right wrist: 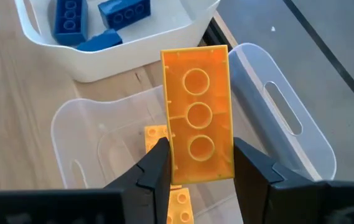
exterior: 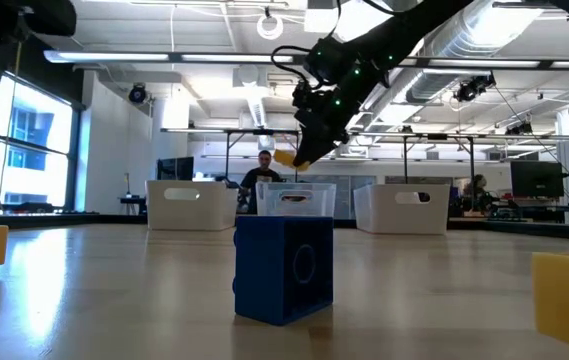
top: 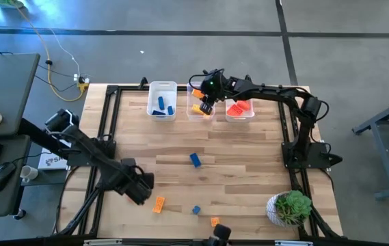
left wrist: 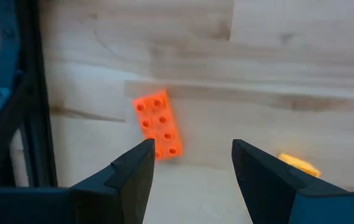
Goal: Sort & place blocks by color
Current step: Put the yellow game piece into the transparent bin, then put the orange block into the right white bin
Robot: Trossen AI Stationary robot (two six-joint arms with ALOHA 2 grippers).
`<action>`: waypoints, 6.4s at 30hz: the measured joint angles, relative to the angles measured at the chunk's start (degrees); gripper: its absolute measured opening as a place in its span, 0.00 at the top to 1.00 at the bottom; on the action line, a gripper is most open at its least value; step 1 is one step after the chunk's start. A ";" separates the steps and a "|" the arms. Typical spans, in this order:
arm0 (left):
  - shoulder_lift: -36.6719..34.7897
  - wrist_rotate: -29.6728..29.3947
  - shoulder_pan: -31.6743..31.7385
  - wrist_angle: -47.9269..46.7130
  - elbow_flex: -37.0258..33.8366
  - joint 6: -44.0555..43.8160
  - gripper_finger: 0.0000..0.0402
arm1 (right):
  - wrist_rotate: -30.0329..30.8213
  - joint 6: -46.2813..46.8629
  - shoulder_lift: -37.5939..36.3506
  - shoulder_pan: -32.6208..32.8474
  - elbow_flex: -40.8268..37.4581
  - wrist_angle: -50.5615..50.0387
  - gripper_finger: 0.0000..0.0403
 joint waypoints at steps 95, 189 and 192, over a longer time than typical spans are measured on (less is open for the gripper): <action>-10.01 -3.95 1.71 23.92 -21.80 23.53 0.75 | -11.07 -6.69 -4.68 9.04 0.02 0.65 0.48; -19.67 50.27 47.53 86.44 -16.83 87.15 0.66 | -37.16 13.19 -6.51 27.42 0.02 37.70 0.83; -19.67 49.26 47.66 86.20 -16.83 87.80 0.55 | -37.23 13.81 -6.56 26.57 0.02 36.09 0.83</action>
